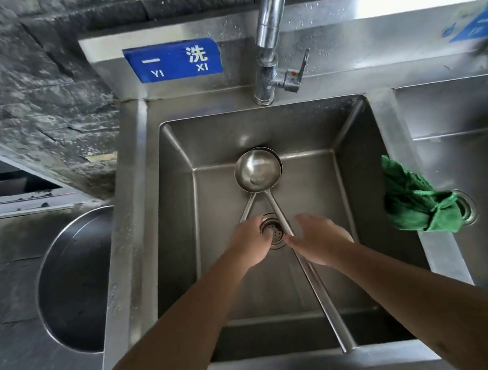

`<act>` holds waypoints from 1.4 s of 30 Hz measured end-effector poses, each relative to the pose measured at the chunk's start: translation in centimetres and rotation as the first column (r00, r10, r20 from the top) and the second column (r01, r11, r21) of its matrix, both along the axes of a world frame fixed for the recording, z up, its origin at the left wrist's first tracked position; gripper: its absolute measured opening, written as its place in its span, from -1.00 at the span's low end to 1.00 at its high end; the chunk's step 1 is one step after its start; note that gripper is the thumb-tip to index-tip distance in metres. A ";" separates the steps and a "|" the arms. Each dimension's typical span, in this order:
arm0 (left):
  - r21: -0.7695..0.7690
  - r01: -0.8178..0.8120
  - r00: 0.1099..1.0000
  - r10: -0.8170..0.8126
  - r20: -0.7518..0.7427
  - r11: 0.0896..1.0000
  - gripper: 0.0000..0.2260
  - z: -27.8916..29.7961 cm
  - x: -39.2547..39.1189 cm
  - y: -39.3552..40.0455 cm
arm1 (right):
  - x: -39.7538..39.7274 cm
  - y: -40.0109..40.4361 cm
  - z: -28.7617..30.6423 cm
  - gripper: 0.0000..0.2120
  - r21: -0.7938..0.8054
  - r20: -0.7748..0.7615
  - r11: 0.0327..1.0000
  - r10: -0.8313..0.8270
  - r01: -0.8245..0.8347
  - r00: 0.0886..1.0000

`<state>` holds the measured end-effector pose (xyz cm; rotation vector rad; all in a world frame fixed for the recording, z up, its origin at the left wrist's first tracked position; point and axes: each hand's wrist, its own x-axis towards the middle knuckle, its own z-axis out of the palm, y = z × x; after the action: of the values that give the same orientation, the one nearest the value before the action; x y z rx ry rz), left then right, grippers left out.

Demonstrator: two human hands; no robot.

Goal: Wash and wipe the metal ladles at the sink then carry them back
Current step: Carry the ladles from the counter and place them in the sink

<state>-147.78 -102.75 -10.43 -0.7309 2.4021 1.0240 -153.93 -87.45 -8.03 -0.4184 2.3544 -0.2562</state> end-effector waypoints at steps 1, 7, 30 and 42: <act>-0.037 0.025 1.000 -0.025 -0.018 0.999 -0.76 1.1 0.5 -0.3 | 0.3 0.1 1.0 -0.49 0.014 -0.033 0.999 0.050 -0.049 0.998; -0.279 0.263 0.959 -0.282 -0.028 0.924 -0.63 9.3 3.5 -2.0 | 2.2 1.0 7.5 -0.41 0.041 -0.190 0.985 0.175 -0.170 0.966; -0.480 -0.105 0.994 0.093 -0.050 0.871 -0.57 18.3 25.0 5.1 | 12.4 2.7 14.9 -0.65 0.030 -0.362 0.710 0.663 -0.703 0.655; -0.539 -0.627 0.692 0.720 -0.055 0.562 -0.54 18.1 55.7 12.1 | 40.0 -4.4 15.4 -0.27 0.041 -0.325 0.034 0.946 -0.999 0.018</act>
<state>-92.04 -90.68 7.63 -1.9859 2.2580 0.4593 -113.90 -91.82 7.35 -2.2315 1.6099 0.3034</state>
